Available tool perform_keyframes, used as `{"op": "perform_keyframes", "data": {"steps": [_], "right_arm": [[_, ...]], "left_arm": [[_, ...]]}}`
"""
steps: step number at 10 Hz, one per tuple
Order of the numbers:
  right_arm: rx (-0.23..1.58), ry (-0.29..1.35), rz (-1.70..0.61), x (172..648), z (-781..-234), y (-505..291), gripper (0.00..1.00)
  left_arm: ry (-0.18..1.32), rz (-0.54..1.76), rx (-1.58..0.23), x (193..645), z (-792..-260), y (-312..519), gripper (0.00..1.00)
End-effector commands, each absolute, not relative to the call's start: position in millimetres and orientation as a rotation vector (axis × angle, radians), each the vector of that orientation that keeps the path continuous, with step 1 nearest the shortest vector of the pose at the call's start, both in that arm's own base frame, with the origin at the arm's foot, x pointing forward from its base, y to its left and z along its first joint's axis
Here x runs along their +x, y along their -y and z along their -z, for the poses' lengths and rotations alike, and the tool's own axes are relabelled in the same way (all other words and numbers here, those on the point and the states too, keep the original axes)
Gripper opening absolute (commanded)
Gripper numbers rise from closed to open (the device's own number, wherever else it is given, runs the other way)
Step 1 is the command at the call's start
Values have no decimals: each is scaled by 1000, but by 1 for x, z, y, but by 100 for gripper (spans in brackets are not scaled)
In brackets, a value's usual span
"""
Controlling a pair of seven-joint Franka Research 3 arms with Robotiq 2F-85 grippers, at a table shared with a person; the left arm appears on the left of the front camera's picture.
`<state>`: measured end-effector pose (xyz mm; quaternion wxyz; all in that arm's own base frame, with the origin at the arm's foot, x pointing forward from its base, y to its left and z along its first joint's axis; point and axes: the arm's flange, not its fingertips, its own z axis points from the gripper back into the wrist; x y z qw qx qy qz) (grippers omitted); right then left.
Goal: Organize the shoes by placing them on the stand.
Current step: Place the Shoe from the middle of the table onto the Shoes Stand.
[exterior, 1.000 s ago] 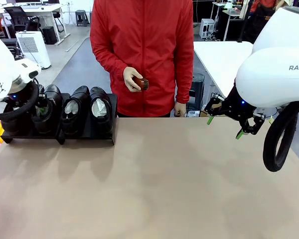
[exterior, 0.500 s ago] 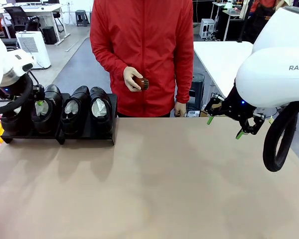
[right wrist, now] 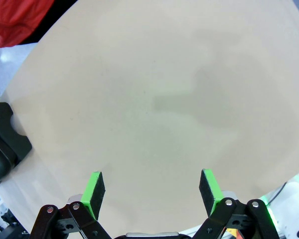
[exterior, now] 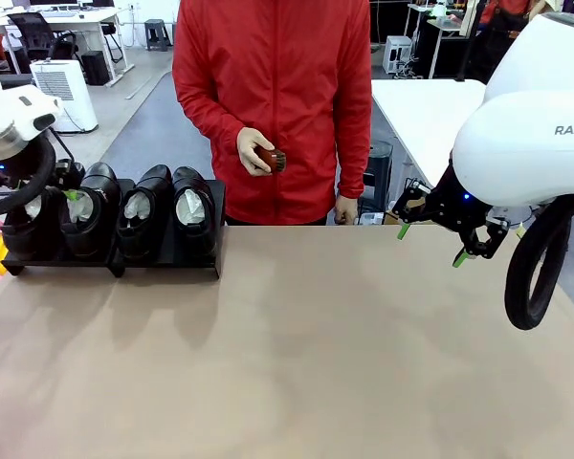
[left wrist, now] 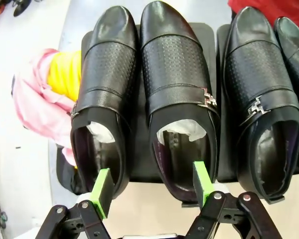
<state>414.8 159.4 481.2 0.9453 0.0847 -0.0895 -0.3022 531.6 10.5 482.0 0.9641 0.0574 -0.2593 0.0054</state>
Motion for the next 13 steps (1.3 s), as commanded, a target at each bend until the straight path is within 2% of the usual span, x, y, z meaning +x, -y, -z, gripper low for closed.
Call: {"op": "perform_keyframes", "data": {"steps": [1, 13], "right_arm": [[181, 182, 598, 416, -484, -157, 100], [181, 182, 598, 416, -484, -157, 100]], "left_arm": [[528, -13, 114, 538, -477, -12, 82], [528, -13, 114, 538, -477, -12, 82]]}}
